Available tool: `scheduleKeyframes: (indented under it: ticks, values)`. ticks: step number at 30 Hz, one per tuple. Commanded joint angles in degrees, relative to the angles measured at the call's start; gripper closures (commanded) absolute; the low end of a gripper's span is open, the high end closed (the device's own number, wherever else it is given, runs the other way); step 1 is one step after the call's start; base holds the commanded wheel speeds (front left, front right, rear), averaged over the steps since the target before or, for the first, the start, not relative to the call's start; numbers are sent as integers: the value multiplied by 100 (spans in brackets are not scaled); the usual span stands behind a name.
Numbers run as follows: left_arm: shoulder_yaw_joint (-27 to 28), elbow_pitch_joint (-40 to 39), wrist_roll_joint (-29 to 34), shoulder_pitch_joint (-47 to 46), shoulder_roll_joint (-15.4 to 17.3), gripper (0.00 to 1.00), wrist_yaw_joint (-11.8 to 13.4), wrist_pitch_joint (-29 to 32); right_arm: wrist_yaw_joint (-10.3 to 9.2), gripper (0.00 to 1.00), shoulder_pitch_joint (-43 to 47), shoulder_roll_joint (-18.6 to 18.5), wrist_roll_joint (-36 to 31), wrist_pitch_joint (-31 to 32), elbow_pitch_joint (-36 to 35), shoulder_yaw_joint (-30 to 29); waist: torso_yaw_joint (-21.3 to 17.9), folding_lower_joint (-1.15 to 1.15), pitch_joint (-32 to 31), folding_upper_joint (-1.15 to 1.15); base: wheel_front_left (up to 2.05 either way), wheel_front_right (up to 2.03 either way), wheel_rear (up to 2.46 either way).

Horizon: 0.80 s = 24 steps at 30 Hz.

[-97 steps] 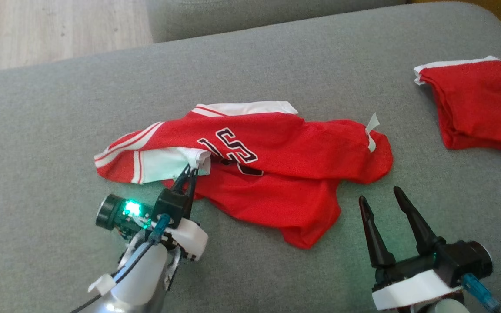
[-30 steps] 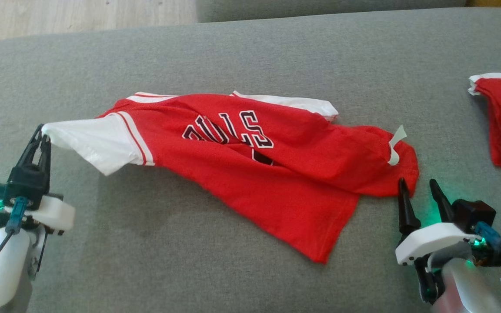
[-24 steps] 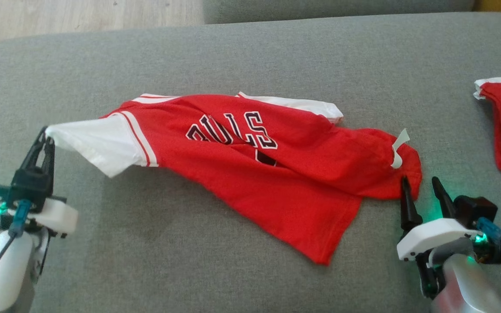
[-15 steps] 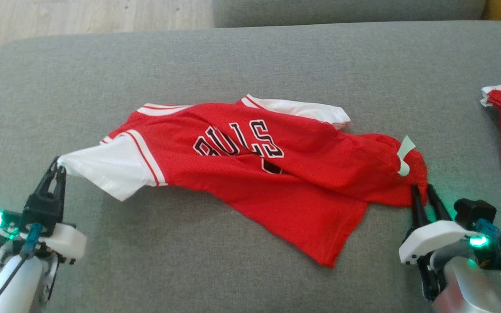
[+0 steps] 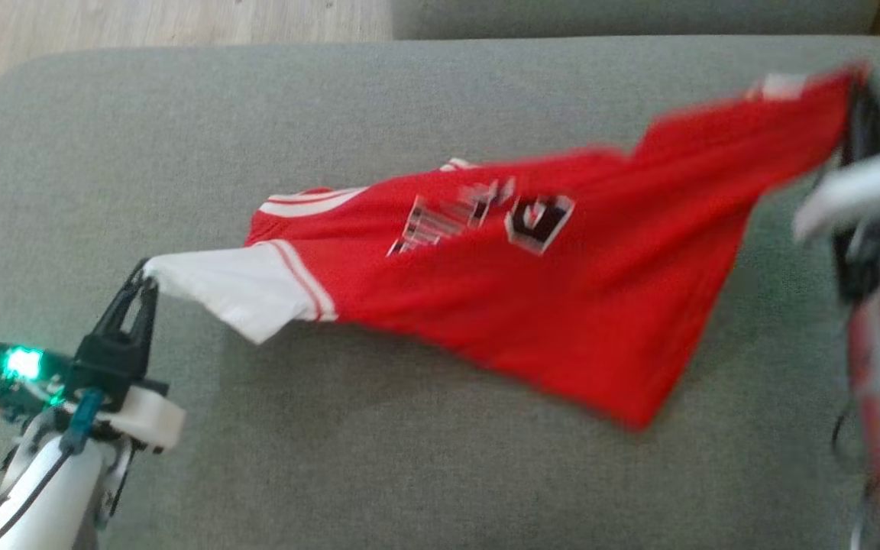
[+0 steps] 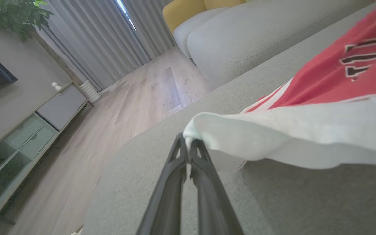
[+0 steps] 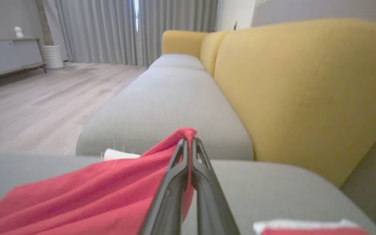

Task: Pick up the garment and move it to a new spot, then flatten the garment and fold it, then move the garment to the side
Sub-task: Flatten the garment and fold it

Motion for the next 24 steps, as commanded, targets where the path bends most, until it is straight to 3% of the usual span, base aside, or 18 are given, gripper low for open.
scheduleKeyframes:
  ticks: [1, 4, 5, 6, 13, 19, 24]
  values:
    - [207, -216, 13, -400, 191, 100, -19, -14, 37, 100, -472, -61, -99, 10, -72, 58, 55, 0, 90, 0, 0, 0, 0]
    - [51, -339, 81, -633, 108, 100, -138, -71, 37, 100, -1180, -133, -351, -64, 213, -102, 155, 0, 230, 0, 0, 0, 0]
    - [-1, -342, 103, -724, 69, 100, -178, -109, 37, 55, -1326, -138, -451, -94, 336, -173, 180, 0, 260, 0, 0, 0, 0]
    - [-59, -331, 120, -810, 19, 100, -220, -137, 37, 0, -1426, -143, -587, -120, 457, -198, 201, 0, 276, 0, 0, 0, 0]
    - [-313, -17, 168, -1272, -329, 100, -366, -376, 37, 0, -841, 100, -963, -256, 704, 40, 228, 0, 211, 0, 0, 0, 0]
    - [-303, 244, 167, -1367, -327, 100, -330, -502, 37, 0, 793, 425, -362, -262, -339, 776, 28, 0, 83, 0, 0, 0, 0]
    - [-248, 307, 158, -1368, -250, 100, -271, -542, 37, 0, 2027, 397, 158, -263, -1251, 1536, -41, 0, 23, 0, 0, 0, 0]
